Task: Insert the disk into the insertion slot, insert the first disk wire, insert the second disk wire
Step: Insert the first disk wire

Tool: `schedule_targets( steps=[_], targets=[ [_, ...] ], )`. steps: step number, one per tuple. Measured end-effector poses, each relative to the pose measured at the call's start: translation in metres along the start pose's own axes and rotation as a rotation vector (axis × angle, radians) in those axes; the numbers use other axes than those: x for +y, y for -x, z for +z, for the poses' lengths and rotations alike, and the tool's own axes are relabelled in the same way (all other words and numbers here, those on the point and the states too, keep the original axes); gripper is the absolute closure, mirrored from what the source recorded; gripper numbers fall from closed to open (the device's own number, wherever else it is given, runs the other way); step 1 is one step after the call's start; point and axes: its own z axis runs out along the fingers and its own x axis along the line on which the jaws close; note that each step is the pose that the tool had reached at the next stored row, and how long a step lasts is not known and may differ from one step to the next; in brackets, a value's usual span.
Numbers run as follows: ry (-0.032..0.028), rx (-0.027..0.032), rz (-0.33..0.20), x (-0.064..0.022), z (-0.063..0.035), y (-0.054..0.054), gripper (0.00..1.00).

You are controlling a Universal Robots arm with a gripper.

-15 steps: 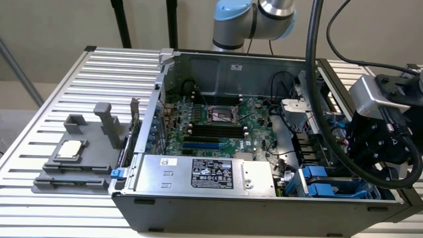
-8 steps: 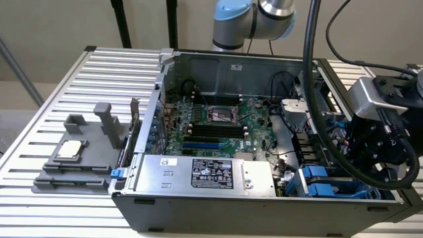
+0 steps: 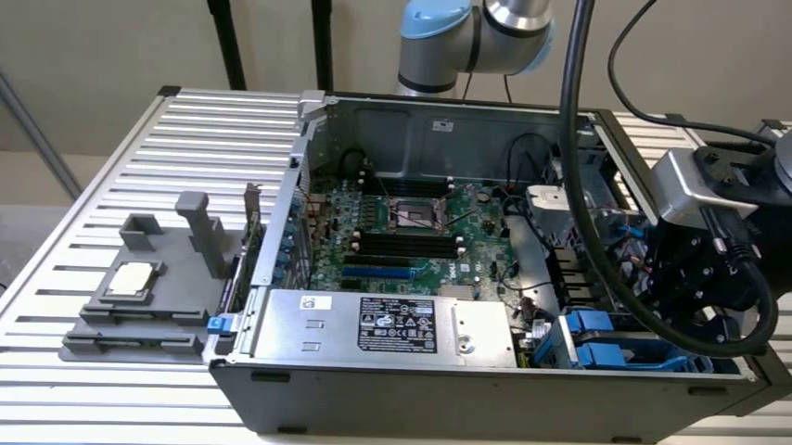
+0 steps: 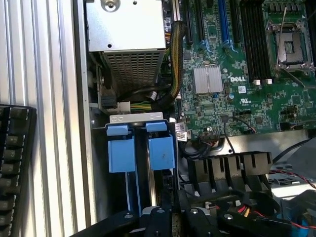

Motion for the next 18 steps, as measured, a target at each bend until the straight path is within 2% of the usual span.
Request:
schedule_targets(
  steps=[7,9,10,11,15,18],
  targets=[
    [-0.0006,0.0035,0.0,0.0001,-0.0013,0.0,0.83],
    [-0.0002,0.0036,0.0,0.0004,-0.0044,0.001,0.82],
    [-0.0002,0.0035,0.0,0.0006,-0.0067,0.001,0.75],
    [-0.0002,0.0037,0.0,0.0009,-0.0089,0.001,0.75],
    [-0.0001,0.0035,0.0,0.0097,-0.0122,0.0,0.75],
    [-0.0002,0.0032,0.0,0.0101,-0.0122,0.0,0.75]
  ],
)
